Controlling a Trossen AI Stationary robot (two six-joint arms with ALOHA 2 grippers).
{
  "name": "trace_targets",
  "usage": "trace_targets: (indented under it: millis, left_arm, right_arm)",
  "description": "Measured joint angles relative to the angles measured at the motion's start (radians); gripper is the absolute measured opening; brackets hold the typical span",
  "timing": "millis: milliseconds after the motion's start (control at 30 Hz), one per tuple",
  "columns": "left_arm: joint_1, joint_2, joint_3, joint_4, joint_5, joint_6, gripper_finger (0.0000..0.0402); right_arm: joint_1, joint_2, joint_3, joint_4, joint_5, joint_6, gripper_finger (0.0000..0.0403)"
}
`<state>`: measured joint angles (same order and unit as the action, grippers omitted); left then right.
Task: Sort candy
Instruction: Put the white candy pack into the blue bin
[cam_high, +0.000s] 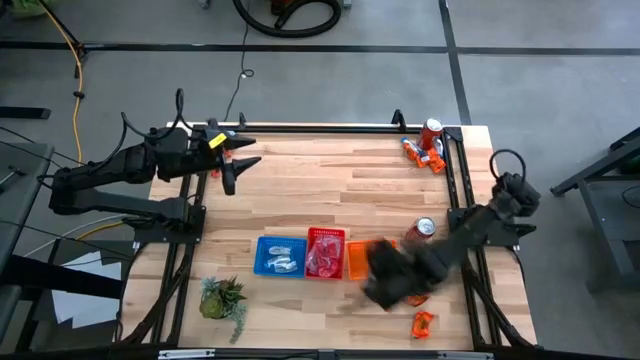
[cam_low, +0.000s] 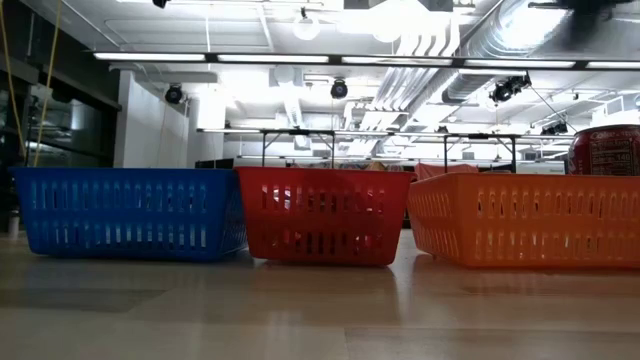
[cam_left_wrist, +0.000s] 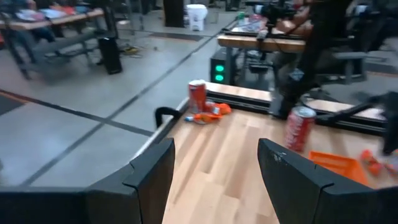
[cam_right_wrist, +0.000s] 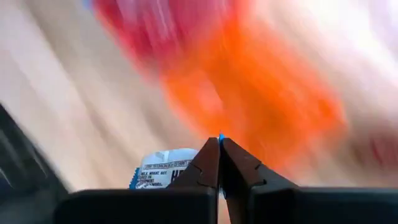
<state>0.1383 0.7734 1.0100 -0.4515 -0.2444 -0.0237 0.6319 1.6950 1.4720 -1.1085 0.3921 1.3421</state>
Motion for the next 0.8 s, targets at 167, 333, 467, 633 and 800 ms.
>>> trace_targets:
  millis: [167, 333, 467, 633, 800]
  left_arm:
    - [-0.001, 0.0, 0.0, 0.0, 0.113, -0.017, 0.0218]
    - [-0.001, -0.005, 0.0, -0.001, 0.156, -0.017, 0.0218]
    - [-0.001, -0.015, 0.0, 0.0, 0.134, -0.017, 0.0218]
    - [-0.001, -0.015, 0.0, 0.001, 0.114, -0.017, 0.0218]
    - [-0.002, -0.007, 0.0, 0.007, 0.061, -0.039, 0.0218]
  right_arm:
    - [-0.223, 0.069, -0.055, 0.638, 0.122, -0.363, 0.0]
    - [-0.35, 0.213, -0.052, 1.074, 0.082, -0.531, 0.0]
    - [-0.379, 0.308, -0.017, 1.132, 0.067, -0.489, 0.0]
    - [-0.37, 0.402, 0.063, 1.135, 0.034, -0.476, 0.0]
    - [-0.369, 0.47, 0.143, 1.091, -0.066, -0.571, 0.0009]
